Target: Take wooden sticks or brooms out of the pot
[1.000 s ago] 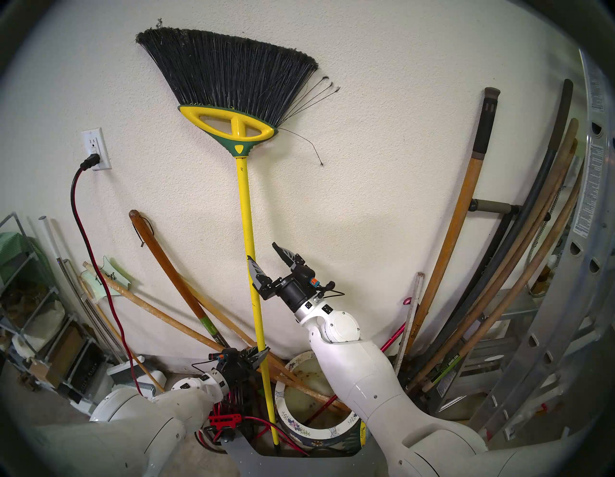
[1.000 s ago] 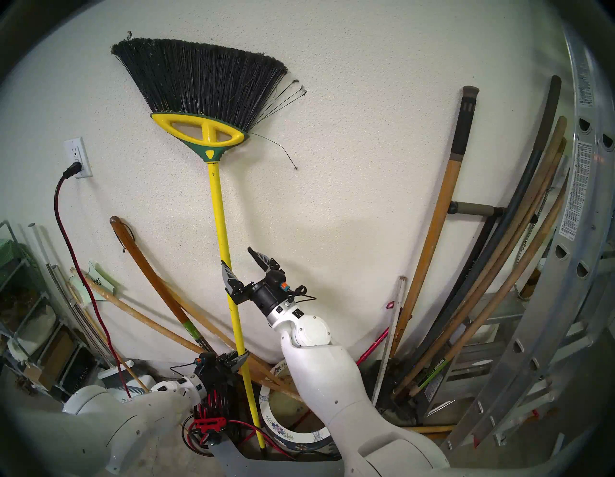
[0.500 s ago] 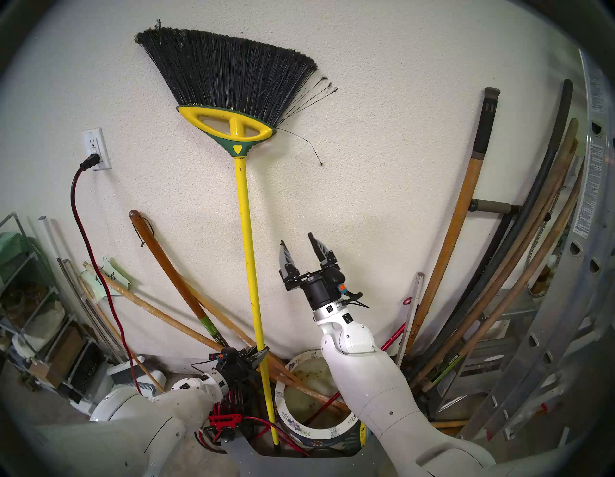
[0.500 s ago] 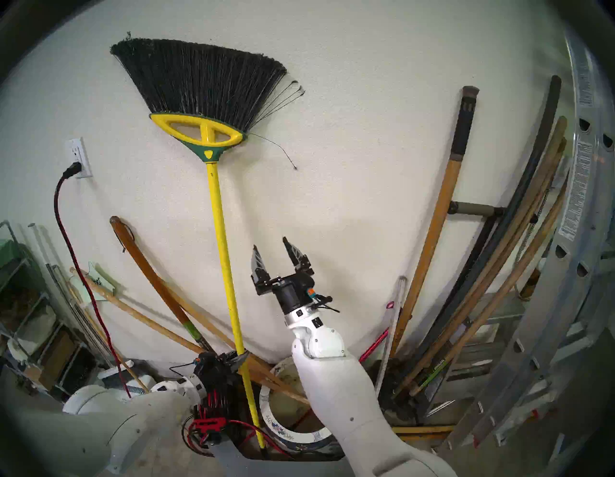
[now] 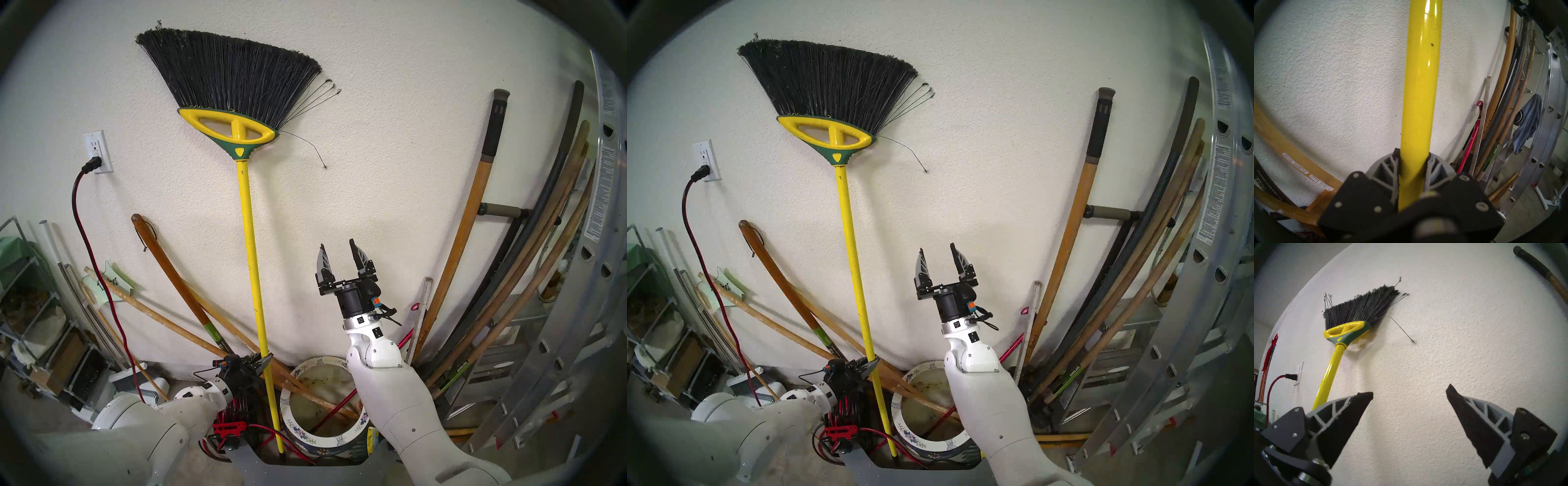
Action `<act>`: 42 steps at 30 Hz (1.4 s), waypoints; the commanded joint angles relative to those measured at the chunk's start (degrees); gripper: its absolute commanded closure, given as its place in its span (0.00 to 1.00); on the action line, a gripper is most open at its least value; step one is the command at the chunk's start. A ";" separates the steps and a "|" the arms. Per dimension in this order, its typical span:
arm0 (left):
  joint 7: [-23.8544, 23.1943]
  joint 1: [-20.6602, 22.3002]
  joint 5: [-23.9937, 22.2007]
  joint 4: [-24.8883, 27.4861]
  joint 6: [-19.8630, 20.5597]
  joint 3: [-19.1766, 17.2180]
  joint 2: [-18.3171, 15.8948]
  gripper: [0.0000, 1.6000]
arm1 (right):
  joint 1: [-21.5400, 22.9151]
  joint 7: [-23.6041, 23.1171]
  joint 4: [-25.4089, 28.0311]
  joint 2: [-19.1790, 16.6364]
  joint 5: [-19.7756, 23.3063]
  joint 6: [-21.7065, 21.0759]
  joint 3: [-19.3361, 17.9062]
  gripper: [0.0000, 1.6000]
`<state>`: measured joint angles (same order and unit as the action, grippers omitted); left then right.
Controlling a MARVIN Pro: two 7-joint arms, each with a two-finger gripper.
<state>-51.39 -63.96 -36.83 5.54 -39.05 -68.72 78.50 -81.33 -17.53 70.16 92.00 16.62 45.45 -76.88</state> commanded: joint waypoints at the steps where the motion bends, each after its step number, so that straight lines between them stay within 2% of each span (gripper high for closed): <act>1: 3.11 1.06 -1.29 0.19 -0.02 -1.64 -2.23 1.00 | -1.09 1.29 1.23 0.49 -0.75 0.57 0.52 0.00; 13: 4.77 1.09 -0.55 0.19 0.65 -2.42 -2.14 1.00 | -1.63 3.01 1.28 0.48 -1.69 0.49 1.64 0.00; 14: 4.93 1.10 -0.44 0.19 0.77 -2.48 -2.14 0.90 | -1.68 3.17 1.30 0.46 -1.76 0.49 1.76 0.00; 15: 5.01 1.11 -0.38 0.19 0.84 -2.52 -2.14 0.67 | -1.74 3.28 1.30 0.45 -1.82 0.50 1.84 0.00; 17: 5.20 1.11 -0.23 0.19 0.98 -2.62 -2.14 0.30 | -1.83 3.51 1.28 0.43 -1.90 0.53 1.97 0.00; 18: 5.53 1.10 -0.10 0.19 1.06 -2.67 -2.11 0.05 | -1.91 3.66 1.25 0.44 -1.98 0.54 2.00 0.00; 19: 5.53 1.10 -0.10 0.19 1.06 -2.67 -2.11 0.05 | -1.91 3.66 1.25 0.44 -1.98 0.54 2.00 0.00; 20: 5.95 1.09 0.04 0.19 1.11 -2.69 -2.08 0.00 | -1.96 3.78 1.22 0.42 -2.03 0.56 2.03 0.00; 25: 8.00 1.03 0.66 0.19 1.27 -2.49 -2.02 0.00 | -2.20 4.44 1.08 0.38 -2.35 0.47 2.18 0.00; 30: 7.70 0.96 0.39 0.34 1.93 -3.07 -2.09 0.00 | -2.20 4.77 0.75 0.40 -2.55 0.44 2.25 0.00; 36: 4.12 0.58 -0.82 1.21 3.18 -4.60 -2.65 0.00 | -1.88 5.18 0.13 0.50 -2.78 0.35 2.37 0.00; 38: -0.15 -0.09 -1.75 2.34 3.21 -5.82 -3.10 0.00 | -1.55 5.36 -0.53 0.59 -2.89 0.41 2.48 0.00; 39: -0.15 -0.09 -1.75 2.34 3.21 -5.82 -3.10 0.00 | -1.55 5.36 -0.53 0.59 -2.89 0.41 2.48 0.00; 42: -4.20 -0.71 -2.75 3.42 2.06 -7.32 -3.35 0.00 | -1.04 5.52 -1.59 0.71 -2.94 0.60 2.55 0.00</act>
<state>-50.76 -64.50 -36.58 6.85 -35.68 -73.25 77.19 -83.39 -11.94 69.59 92.35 13.48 45.97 -74.69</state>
